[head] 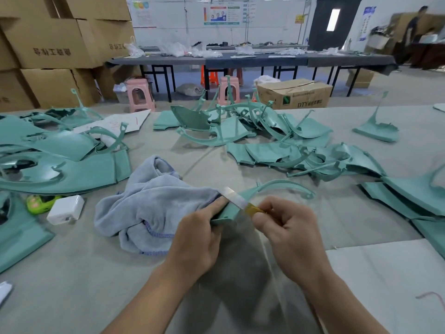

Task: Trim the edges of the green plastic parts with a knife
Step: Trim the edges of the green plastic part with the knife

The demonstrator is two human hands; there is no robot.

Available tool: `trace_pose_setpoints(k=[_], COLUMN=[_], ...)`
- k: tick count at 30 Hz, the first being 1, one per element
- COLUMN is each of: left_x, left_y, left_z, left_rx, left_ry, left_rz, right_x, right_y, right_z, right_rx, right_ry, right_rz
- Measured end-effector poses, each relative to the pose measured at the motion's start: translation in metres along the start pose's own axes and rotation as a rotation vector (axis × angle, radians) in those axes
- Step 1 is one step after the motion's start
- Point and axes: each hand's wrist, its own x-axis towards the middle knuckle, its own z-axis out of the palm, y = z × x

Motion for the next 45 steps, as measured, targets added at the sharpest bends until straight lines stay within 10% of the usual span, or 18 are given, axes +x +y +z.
trace_pose_setpoints(k=[9, 14, 21, 26, 33, 39, 45], left_x=[0.002, 0.003, 0.003, 0.004, 0.004, 0.003, 0.005], left_y=[0.007, 0.008, 0.011, 0.012, 0.013, 0.016, 0.018], left_z=[-0.001, -0.002, -0.003, -0.003, -0.006, -0.009, -0.009], left_rx=[-0.047, -0.045, -0.050, -0.049, -0.021, -0.403, -0.770], left_ry=[0.003, 0.005, 0.008, 0.015, 0.026, 0.306, 0.200], left_rz=[-0.096, -0.096, -0.104, -0.099, -0.069, -0.297, -0.507], right_x=[0.036, 0.026, 0.031, 0.029, 0.026, 0.021, 0.021], right_y=[0.052, 0.038, 0.066, 0.047, 0.074, 0.049, 0.050], right_z=[-0.039, -0.020, -0.065, -0.026, -0.049, -0.029, -0.021], right_rx=[-0.395, 0.087, -0.587, -0.101, -0.616, -0.102, -0.340], right_ry=[0.487, 0.154, 0.549, 0.302, 0.542, 0.481, 0.142], right_rz=[0.472, 0.238, 0.706, 0.311, 0.647, 0.141, 0.014])
